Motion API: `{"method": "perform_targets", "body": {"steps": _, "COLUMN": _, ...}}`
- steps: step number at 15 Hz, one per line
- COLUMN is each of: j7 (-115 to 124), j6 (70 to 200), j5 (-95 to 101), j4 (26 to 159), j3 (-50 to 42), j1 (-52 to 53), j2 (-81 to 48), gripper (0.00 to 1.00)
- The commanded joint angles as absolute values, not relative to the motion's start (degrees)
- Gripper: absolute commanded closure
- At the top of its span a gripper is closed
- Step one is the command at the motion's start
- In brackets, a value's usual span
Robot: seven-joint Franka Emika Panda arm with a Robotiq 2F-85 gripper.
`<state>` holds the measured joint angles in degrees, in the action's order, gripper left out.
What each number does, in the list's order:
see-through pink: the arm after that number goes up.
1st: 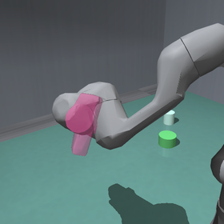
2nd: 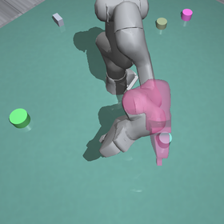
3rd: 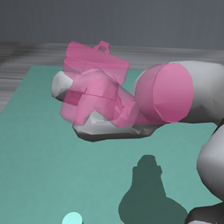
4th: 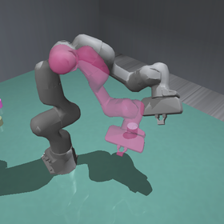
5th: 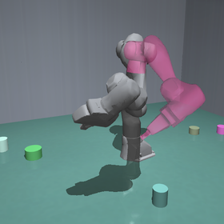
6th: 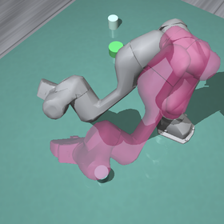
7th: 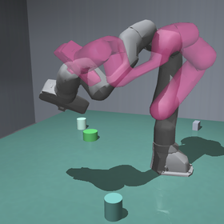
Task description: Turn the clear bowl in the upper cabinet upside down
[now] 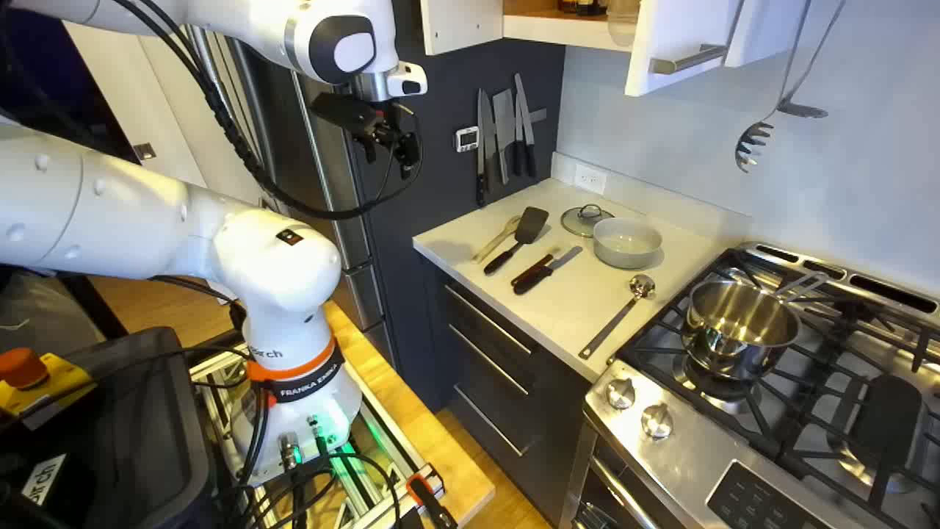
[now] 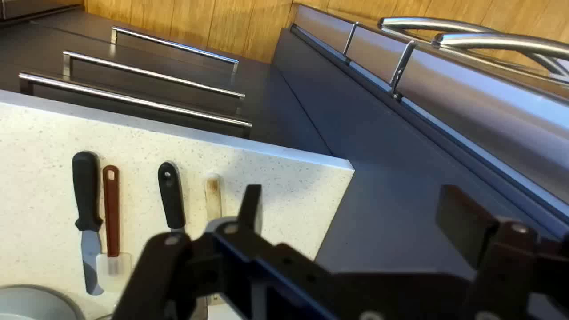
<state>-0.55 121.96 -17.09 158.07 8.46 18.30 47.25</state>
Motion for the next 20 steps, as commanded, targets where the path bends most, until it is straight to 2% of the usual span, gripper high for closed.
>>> {"method": "perform_targets", "body": {"steps": 1, "j7": -0.6, "j6": 121.7, "j5": -17.2, "j4": 158.3, "j3": 8.6, "j1": 18.1, "j2": 47.2, "gripper": 0.0}}
{"method": "perform_targets", "body": {"steps": 9, "j7": -0.4, "j6": 122.5, "j5": -17.2, "j4": 158.7, "j3": 8.6, "j1": 17.8, "j2": 46.7, "gripper": 0.0}}
{"method": "perform_targets", "body": {"steps": 20, "j7": 16.1, "j6": 139.5, "j5": -14.3, "j4": 143.0, "j3": 10.1, "j1": 4.6, "j2": 31.8, "gripper": 0.0}}
